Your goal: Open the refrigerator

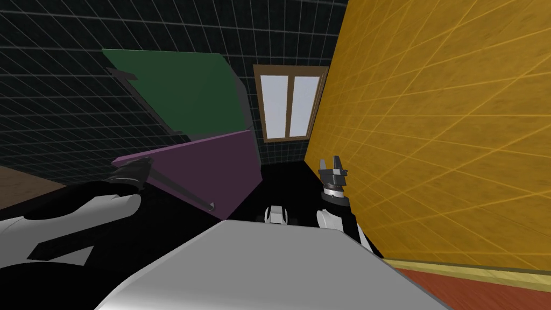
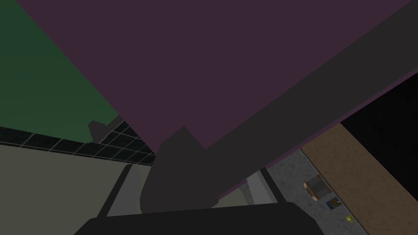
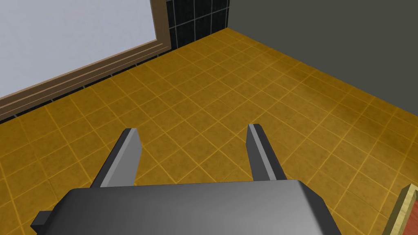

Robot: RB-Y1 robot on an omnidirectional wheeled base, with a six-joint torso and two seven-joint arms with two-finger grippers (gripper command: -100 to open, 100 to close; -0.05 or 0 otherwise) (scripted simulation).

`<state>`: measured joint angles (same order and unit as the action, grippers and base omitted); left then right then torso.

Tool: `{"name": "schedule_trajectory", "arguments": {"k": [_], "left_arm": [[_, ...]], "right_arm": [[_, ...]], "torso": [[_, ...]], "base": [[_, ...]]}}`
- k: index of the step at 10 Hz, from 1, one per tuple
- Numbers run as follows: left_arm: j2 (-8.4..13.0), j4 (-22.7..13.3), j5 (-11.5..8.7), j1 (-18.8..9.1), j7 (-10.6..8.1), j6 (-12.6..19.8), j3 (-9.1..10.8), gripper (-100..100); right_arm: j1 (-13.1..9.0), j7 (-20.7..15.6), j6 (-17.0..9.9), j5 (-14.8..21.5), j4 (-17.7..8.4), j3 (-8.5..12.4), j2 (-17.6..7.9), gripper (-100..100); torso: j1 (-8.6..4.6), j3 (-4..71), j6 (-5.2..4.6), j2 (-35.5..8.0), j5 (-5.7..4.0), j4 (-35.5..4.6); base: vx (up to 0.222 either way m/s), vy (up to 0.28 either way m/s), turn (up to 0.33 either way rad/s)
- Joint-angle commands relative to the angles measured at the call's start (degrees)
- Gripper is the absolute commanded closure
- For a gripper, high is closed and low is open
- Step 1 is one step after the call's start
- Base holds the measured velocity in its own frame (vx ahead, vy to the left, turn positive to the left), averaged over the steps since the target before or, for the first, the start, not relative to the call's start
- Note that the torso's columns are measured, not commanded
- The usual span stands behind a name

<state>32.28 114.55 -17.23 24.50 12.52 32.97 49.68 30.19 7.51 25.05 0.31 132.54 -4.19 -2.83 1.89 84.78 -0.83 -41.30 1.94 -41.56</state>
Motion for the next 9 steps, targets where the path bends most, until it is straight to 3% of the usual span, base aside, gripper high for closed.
{"name": "schedule_trajectory", "arguments": {"k": [1,3,4,6,9], "left_arm": [[-0.9,-1.3,-0.3,-0.7,-0.23,1.0,-3.32,100],[-0.9,-1.3,-0.3,-0.7,-0.23,1.0,-4.35,100],[0.3,0.7,0.8,-0.4,0.22,1.0,-0.95,100],[0.2,1.1,1.6,0.0,0.51,1.7,0.13,100],[0.1,2.5,4.0,1.1,1.39,3.8,3.39,100]], "right_arm": [[0.0,0.0,0.0,0.0,0.0,0.0,0.0,0],[0.0,0.0,0.0,0.0,0.0,0.0,0.0,0],[0.0,0.0,0.0,0.0,0.0,0.0,0.0,0],[0.0,0.0,0.0,0.0,0.0,0.0,0.0,0],[0.0,0.0,0.0,0.0,0.0,0.0,0.0,0]], "torso": [[-0.06,0.1,0.04,0.3,0.05,0.1],[-0.21,0.3,0.03,0.6,0.08,0.2],[-0.15,0.3,-0.05,0.6,0.21,0.3],[-1.14,0.3,0.59,0.2,-0.75,0.0],[-1.18,0.3,0.26,0.0,-1.06,-0.1]], "base": [[-0.019,0.014,0.012],[0.004,0.009,0.015],[0.025,-0.124,0.120],[0.106,-0.216,0.134],[0.099,-0.252,0.109]]}}
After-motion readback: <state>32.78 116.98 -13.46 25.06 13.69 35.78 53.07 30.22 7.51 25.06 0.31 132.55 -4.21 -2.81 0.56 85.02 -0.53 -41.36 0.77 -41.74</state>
